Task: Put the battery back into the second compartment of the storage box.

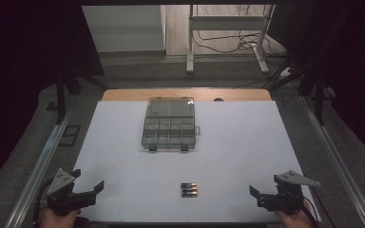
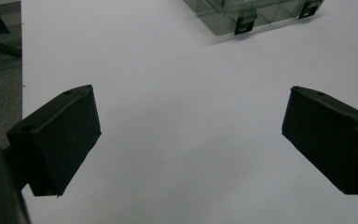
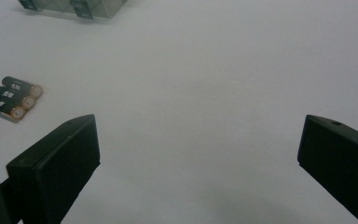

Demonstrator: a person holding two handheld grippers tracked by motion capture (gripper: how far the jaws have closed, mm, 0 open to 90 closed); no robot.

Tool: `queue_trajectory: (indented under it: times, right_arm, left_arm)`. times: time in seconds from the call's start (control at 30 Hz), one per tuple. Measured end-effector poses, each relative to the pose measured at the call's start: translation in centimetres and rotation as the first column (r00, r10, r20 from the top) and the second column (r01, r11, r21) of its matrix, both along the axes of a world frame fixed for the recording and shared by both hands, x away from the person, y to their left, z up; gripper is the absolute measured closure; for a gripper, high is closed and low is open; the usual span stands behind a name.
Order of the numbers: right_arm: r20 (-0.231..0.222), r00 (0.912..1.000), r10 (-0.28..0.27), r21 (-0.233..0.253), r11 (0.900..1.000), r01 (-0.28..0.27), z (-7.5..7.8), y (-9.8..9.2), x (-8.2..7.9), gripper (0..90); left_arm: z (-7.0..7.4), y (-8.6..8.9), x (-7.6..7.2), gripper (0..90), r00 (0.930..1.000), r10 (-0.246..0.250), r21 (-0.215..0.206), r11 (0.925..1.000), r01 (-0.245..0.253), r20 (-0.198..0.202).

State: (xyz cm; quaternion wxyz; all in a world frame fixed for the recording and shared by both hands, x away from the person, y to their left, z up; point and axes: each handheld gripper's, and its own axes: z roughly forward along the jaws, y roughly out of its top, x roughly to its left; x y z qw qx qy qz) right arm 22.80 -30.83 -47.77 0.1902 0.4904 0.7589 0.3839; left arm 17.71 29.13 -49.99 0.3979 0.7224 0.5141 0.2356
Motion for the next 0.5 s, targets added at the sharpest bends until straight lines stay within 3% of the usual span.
queue_trajectory:
  times: [0.13, 0.5]
  right_arm:
    - [0.024, 0.9997, 0.010, -0.025, 1.000, -0.009, 0.09, 0.34, -0.22, 0.0]
    - [0.024, 0.9996, 0.013, -0.034, 0.999, -0.012, 0.06, 0.47, -0.11, 0.0]
  left_arm:
    - [0.01, 0.05, -0.11, 0.8, 0.9998, 0.018, 0.004, 0.9998, -0.018, 0.003]
    - [-0.03, 0.13, -0.06, 0.0, 0.9997, 0.022, -0.002, 0.9997, -0.022, -0.008]
